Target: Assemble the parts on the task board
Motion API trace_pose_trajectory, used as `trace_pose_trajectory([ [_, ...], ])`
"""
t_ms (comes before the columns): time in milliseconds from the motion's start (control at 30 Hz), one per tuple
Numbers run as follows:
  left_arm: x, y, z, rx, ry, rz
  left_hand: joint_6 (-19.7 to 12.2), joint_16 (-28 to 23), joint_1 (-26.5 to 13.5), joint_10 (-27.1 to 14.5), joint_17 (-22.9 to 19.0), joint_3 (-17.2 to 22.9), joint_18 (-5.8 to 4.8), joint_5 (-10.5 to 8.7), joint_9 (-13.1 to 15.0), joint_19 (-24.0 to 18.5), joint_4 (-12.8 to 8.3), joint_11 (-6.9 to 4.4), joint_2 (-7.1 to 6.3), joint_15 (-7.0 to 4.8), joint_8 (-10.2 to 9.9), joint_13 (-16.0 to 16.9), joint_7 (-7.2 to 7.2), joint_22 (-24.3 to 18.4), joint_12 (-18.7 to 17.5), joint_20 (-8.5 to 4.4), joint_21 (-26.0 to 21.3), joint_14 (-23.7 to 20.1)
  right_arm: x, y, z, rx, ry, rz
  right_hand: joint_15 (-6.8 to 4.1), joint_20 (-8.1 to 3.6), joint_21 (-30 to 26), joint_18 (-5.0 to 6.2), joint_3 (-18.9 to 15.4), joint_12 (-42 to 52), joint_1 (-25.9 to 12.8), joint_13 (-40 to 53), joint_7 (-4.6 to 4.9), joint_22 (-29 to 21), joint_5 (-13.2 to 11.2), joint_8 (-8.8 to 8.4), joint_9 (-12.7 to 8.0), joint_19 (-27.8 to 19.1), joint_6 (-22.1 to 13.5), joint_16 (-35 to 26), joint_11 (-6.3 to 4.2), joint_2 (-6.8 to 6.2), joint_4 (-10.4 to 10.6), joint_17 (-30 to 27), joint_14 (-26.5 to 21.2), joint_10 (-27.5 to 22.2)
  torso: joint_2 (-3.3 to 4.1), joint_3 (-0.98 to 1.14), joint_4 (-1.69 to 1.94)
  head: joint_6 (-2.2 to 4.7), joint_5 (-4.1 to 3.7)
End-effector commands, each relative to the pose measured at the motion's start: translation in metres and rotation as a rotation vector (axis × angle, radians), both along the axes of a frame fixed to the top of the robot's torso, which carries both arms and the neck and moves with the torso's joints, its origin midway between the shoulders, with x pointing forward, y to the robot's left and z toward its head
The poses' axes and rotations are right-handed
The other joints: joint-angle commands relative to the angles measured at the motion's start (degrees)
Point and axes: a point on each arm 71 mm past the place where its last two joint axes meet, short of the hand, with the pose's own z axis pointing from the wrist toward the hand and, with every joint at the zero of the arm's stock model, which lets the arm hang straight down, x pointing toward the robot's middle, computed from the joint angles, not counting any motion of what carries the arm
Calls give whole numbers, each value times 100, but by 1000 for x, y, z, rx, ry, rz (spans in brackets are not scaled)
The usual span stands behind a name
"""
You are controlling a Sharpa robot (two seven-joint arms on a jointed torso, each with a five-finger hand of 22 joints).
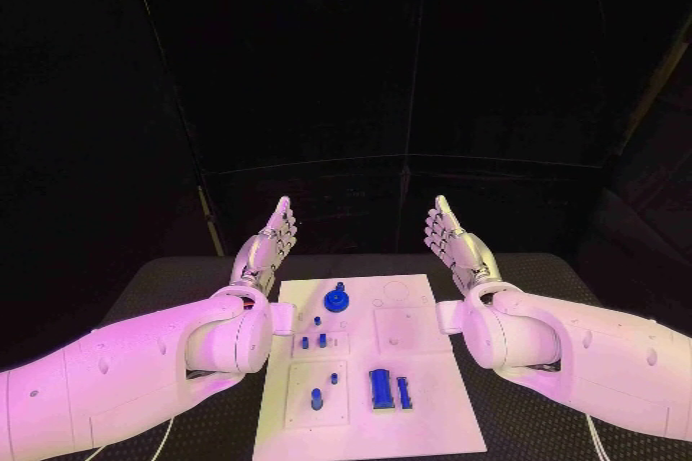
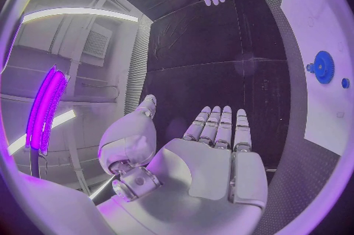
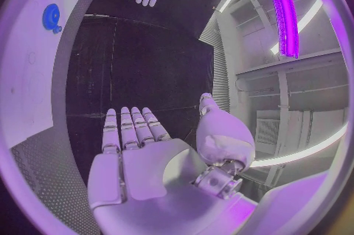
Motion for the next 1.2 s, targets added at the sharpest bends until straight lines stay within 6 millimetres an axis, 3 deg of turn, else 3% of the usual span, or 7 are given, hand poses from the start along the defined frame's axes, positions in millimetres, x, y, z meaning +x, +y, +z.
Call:
trace_pose_trajectory([
  [33, 0, 2, 3, 47, -26, 39, -467, -125, -642, -478, -9, -572, -212, -44, -8, -346, 5, -37, 0, -21, -23, -7, -74, -314, -53, -237, -53, -462, 0, -3, 3, -2, -19, -50, -21, -196, -290, -259, 120, -41, -737, -17, -65, -15, -103, -22, -25, -407, -463, -27, -31, -4, -24, -27, -514, -517, 1, 2, -1, -1, -1],
  [800, 0, 2, 3, 47, -26, 39, -1060, -125, -1472, -1093, -9, -572, -212, -44, -8, -1094, 5, -37, 0, -21, -23, -7, -74, -314, -53, -237, -53, -1036, 0, -3, 3, -2, -19, -50, -21, -196, -290, -259, 120, -41, -1679, -17, -65, -15, -103, -22, -25, -1269, -1037, -27, -31, -4, -24, -27, -1171, -1158, 1, 2, -1, -1, -1],
  [833, 0, 2, 3, 47, -26, 39, -1468, -125, -1554, -1504, -9, -572, -212, -44, -8, -1094, 5, -37, 0, -21, -23, -7, -74, -314, -53, -237, -53, -1452, 0, -3, 3, -2, -19, -50, -21, -196, -290, -259, 120, -41, -1703, -17, -65, -15, -103, -22, -25, -1269, -1444, -27, -31, -4, -24, -27, -1177, -1183, 1, 2, -1, -1, -1],
  [867, 0, 2, 3, 47, -26, 39, -1468, -125, -2026, -1504, -9, -572, -212, -44, -8, -1094, 5, -37, 0, -21, -23, -7, -74, -314, -53, -237, -53, -1452, 0, -3, 3, -2, -19, -50, -21, -196, -290, -259, 120, -41, -1703, -17, -65, -15, -103, -22, -25, -1269, -1444, -27, -31, -4, -24, -27, -1192, -1189, 1, 2, -1, -1, -1],
  [967, 0, 2, 3, 47, -26, 39, -1468, -125, -2026, -1504, -9, -572, -212, -44, -8, -1094, 5, -37, 0, -21, -23, -7, -74, -314, -53, -237, -53, -1452, 0, -3, 3, -2, -19, -50, -21, -196, -290, -259, 120, -41, -1783, -17, -65, -15, -103, -22, -25, -1269, -1444, -27, -31, -4, -24, -27, -1613, -1609, 1, 2, -1, -1, -1],
  [1000, 0, 2, 3, 47, -26, 39, -1468, -125, -2026, -1504, -9, -572, -212, -44, -8, -1094, 5, -37, 0, -21, -23, -7, -74, -314, -53, -237, -53, -1452, 0, -3, 3, -2, -19, -50, -21, -196, -290, -259, 120, -41, -2304, -17, -65, -15, -103, -22, -25, -1269, -1444, -27, -31, -4, -24, -27, -1613, -1609, 1, 2, -1, -1, -1],
  [1200, 0, 2, 3, 47, -26, 39, -1468, -125, -2026, -1504, -9, -572, -212, -44, -8, -1094, 5, -37, 0, -21, -23, -7, -74, -314, -53, -237, -53, -1452, 0, -3, 3, -2, -19, -50, -21, -196, -290, -259, 120, -41, -2304, -17, -65, -15, -103, -22, -25, -1269, -1444, -27, -31, -4, -24, -27, -1613, -1609, 1, 2, -1, -1, -1],
])
